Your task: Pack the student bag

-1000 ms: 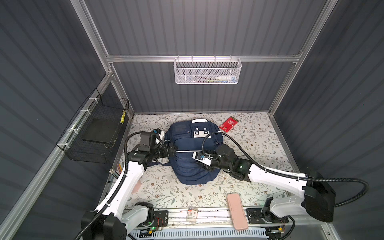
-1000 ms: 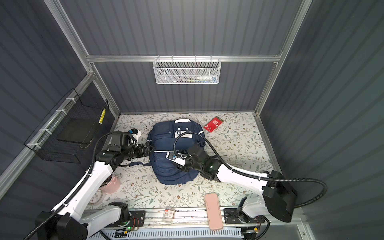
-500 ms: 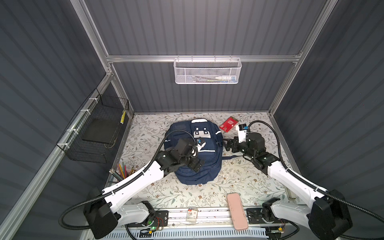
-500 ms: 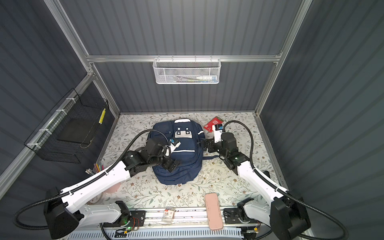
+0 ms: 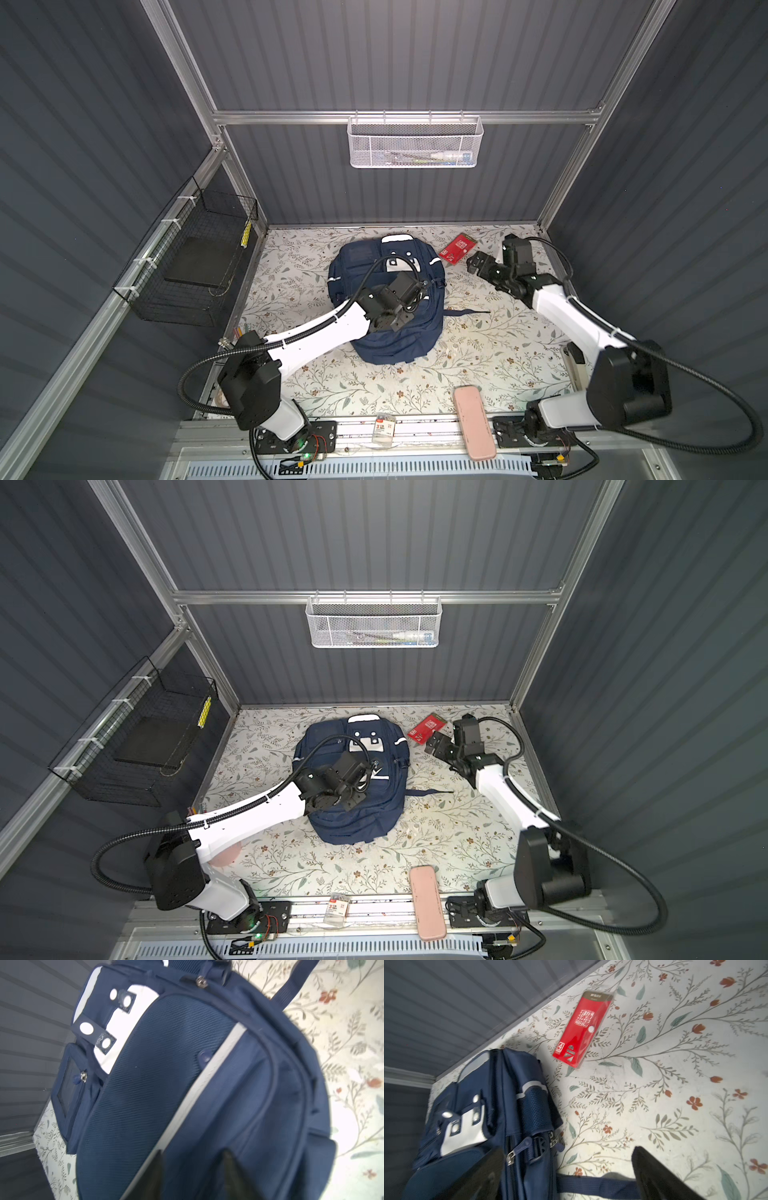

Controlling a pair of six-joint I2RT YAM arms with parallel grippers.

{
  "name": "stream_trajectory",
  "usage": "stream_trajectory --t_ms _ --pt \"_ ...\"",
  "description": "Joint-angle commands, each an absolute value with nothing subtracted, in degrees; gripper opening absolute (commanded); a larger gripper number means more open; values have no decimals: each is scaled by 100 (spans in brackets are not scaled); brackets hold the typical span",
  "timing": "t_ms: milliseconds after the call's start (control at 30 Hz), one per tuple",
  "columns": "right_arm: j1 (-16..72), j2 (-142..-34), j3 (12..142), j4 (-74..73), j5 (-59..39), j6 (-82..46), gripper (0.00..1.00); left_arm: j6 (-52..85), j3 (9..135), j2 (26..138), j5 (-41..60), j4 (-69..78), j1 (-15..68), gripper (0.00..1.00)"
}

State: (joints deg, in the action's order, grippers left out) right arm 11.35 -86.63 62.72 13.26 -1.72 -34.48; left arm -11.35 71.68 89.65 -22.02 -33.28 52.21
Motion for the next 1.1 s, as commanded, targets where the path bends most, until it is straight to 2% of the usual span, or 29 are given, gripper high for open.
stream_trajectory --t_ms 0,100,167,233,500,533,667,800,1067 --pt "1145 -9791 7224 2421 439 -3532 97 -857 7373 9111 -2029 -3283 5150 40" --pt "1167 -10770 8416 2965 752 -3472 99 -698 7208 9060 -1991 -3149 5144 41" --pt "1182 -11373 9253 3437 1072 -3427 99 -626 7095 8980 -1957 -3116 5140 47" --pt "1187 -11880 9998 3797 1323 -3442 99 -562 7018 8906 -1925 -3121 5140 47" --pt "1236 -13266 11879 4399 1307 -3689 99 -390 6893 8903 -1714 -3117 5141 51" --pt "1261 -13473 12191 4593 1370 -3722 99 -372 6879 8877 -1714 -3105 5139 53" --pt "1314 -14130 13108 4829 1379 -3679 99 -312 6846 8667 -1566 -3082 5140 75" --pt "1323 -14789 14146 5433 1482 -3626 99 -245 6856 8405 -1441 -3059 5142 77" --pt "1502 -15044 14357 5465 2342 -2880 99 -158 6823 8148 -1329 -2979 5137 78"
